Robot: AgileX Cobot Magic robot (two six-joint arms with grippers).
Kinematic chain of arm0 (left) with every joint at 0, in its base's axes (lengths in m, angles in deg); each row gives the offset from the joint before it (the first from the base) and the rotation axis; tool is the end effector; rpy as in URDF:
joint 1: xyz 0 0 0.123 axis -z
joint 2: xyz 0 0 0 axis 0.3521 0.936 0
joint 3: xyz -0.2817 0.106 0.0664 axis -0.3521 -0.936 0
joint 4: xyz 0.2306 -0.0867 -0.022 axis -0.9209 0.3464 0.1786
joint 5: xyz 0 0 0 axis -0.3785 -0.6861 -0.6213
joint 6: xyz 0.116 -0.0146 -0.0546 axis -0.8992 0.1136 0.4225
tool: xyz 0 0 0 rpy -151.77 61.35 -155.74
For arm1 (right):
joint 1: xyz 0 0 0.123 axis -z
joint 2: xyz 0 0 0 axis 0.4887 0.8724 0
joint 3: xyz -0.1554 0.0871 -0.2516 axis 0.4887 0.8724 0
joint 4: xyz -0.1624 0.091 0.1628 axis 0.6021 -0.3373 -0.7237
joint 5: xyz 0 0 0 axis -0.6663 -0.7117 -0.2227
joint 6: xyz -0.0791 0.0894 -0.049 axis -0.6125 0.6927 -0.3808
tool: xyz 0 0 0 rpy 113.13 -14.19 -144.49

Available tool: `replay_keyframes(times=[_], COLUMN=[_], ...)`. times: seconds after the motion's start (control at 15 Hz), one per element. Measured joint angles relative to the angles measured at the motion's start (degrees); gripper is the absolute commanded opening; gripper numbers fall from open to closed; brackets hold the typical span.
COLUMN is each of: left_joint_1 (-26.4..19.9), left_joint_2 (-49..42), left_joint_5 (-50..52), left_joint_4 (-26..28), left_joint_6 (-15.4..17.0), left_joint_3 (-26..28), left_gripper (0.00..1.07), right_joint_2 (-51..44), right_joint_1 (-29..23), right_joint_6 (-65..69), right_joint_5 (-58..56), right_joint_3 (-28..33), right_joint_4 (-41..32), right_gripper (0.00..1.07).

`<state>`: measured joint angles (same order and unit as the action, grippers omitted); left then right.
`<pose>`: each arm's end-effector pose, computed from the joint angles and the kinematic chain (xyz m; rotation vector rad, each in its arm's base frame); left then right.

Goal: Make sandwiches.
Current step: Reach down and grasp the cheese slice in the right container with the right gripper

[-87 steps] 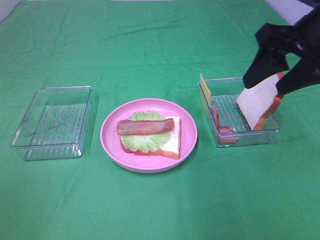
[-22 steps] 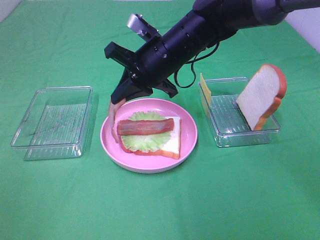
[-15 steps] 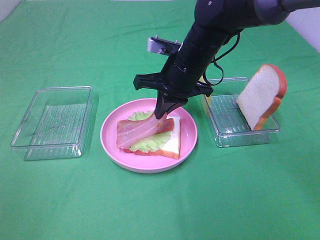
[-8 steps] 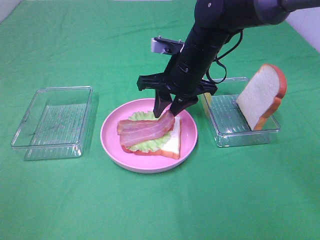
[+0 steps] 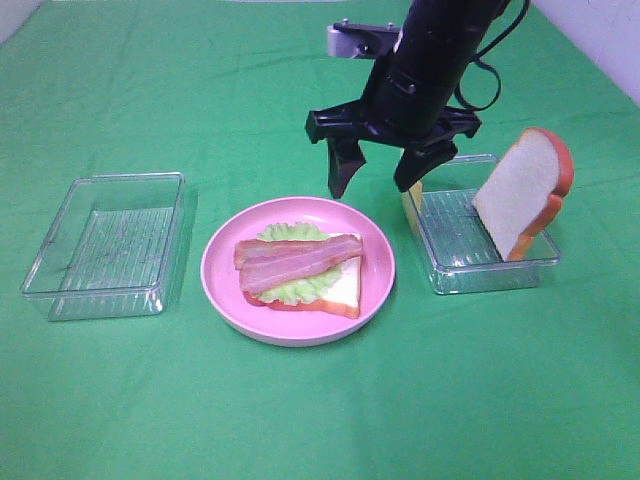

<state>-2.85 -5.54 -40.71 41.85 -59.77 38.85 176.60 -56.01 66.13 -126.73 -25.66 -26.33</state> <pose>-0.0004 -0.0054 0.2600 0.3509 2.0017 -0.2297 0.3887 0.2116 0.2102 -0.4505 2.8426 0.2836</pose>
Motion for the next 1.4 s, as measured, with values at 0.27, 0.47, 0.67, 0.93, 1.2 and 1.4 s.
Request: replay_keyframes(times=[0.27, 0.47, 0.67, 0.93, 1.2, 1.4], left_joint_1=[0.0, 0.0, 0.0, 0.0, 0.0, 0.0], left_joint_2=[0.0, 0.0, 0.0, 0.0, 0.0, 0.0], left_joint_5=[0.0, 0.0, 0.0, 0.0, 0.0, 0.0], left_joint_4=[0.0, 0.0, 0.0, 0.0, 0.0, 0.0], left_joint_6=[0.0, 0.0, 0.0, 0.0, 0.0, 0.0], left_joint_3=[0.0, 0.0, 0.0, 0.0, 0.0, 0.0], left_gripper=[0.93, 0.93, 0.93, 0.93, 0.93, 0.93], right_joint_2=[0.1, 3.6, 9.3, 13.2, 16.4, 16.5], right_joint_1=[4.3, 6.4, 6.9, 6.9, 6.9, 6.9], right_joint_6=[0.1, -0.1, -1.4, -1.4, -1.4, -1.4], right_joint_5=[-3.4, -5.5, -7.2, -7.2, -7.1, -7.0], right_joint_3=[-6.3, -12.1, -17.0, -18.2, -18.2, -18.2], right_joint_4=[1.7, 2.8, 2.8, 5.2, 5.7, 6.0], right_gripper=[0.67, 0.66, 0.65, 0.6, 0.48, 0.4])
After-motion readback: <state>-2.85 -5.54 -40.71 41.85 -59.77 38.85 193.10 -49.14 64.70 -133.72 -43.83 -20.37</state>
